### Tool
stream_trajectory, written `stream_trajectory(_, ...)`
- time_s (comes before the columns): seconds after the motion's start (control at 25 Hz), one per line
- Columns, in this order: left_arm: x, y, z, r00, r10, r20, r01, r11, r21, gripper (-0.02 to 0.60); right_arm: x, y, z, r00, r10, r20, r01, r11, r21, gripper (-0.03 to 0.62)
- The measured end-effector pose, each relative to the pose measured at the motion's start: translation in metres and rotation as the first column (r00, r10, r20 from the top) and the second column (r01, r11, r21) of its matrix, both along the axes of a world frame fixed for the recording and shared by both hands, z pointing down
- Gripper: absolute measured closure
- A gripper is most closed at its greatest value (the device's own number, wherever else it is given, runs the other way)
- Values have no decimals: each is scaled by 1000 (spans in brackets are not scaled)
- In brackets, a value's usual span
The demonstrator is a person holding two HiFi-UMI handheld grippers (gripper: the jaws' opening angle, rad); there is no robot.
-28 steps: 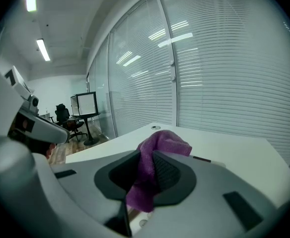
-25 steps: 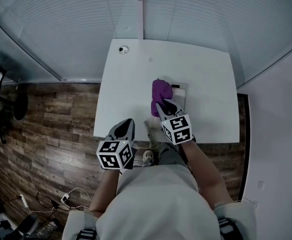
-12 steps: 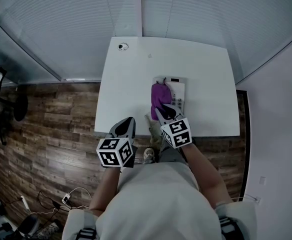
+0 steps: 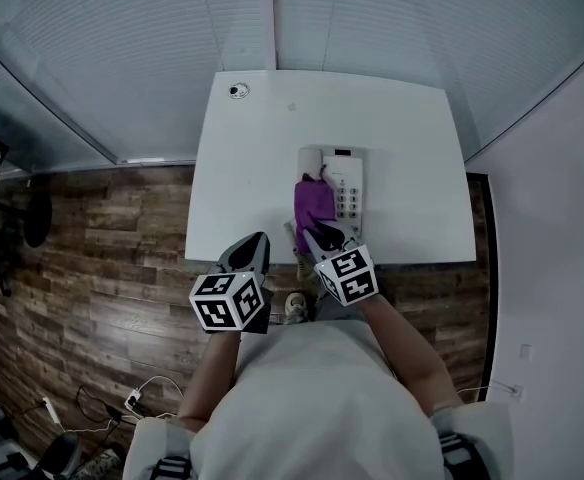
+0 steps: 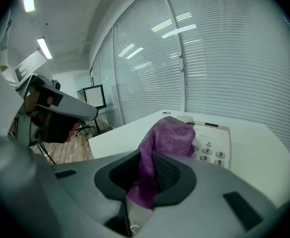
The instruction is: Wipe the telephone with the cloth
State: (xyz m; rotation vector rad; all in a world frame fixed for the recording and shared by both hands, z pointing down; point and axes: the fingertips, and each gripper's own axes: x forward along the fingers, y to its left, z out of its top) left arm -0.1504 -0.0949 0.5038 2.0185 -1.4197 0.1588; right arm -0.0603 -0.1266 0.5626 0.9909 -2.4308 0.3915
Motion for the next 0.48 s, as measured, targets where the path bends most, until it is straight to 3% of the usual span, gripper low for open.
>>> stream_trajectory(0.48,1,0,8,1000,0,-23,-1,1000,-28,560,1,25,18,1000,-3,16,4,997,-75,510)
